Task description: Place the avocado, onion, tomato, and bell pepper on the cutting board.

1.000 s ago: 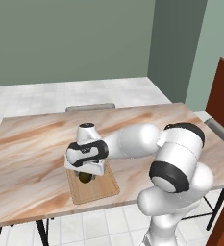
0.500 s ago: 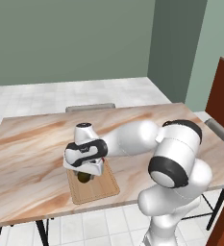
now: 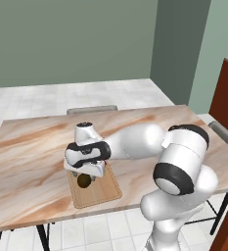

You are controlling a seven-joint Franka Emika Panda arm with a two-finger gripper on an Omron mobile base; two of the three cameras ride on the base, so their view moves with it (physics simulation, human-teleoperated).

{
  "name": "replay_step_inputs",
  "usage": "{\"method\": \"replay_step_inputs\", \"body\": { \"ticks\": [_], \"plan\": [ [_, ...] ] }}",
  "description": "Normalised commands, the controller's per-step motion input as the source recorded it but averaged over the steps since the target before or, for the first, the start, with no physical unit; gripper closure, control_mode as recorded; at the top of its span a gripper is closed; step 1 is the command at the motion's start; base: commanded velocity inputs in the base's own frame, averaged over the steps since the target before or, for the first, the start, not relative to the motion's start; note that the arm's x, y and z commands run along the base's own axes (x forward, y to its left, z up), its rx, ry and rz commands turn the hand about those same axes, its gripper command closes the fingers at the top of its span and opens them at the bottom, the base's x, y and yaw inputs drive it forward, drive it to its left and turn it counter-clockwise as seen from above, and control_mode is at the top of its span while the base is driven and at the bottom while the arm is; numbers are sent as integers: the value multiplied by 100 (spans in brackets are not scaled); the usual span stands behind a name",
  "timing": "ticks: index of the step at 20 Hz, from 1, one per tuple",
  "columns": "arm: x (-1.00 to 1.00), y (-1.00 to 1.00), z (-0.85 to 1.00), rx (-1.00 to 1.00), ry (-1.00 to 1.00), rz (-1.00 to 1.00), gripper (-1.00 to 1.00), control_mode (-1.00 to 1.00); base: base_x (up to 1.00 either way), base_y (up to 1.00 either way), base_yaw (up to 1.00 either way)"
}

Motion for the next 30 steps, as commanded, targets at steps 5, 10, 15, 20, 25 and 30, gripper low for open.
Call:
{"method": "replay_step_inputs", "body": {
  "ticks": [5,10,15,20,25,30],
  "plan": [
    [-15,0,26,0,-5,0,-100,-100,0,0,0],
    [-15,-8,41,0,-4,0,-100,-100,0,0,0],
    [-13,-34,47,0,-1,0,-100,-100,0,0,0],
    [-4,-48,40,0,-1,0,-100,-100,0,0,0],
    [-1,-47,34,0,-1,0,-100,-100,0,0,0],
    [-7,-42,32,0,1,3,-100,-100,0,0,0]
  ]
}}
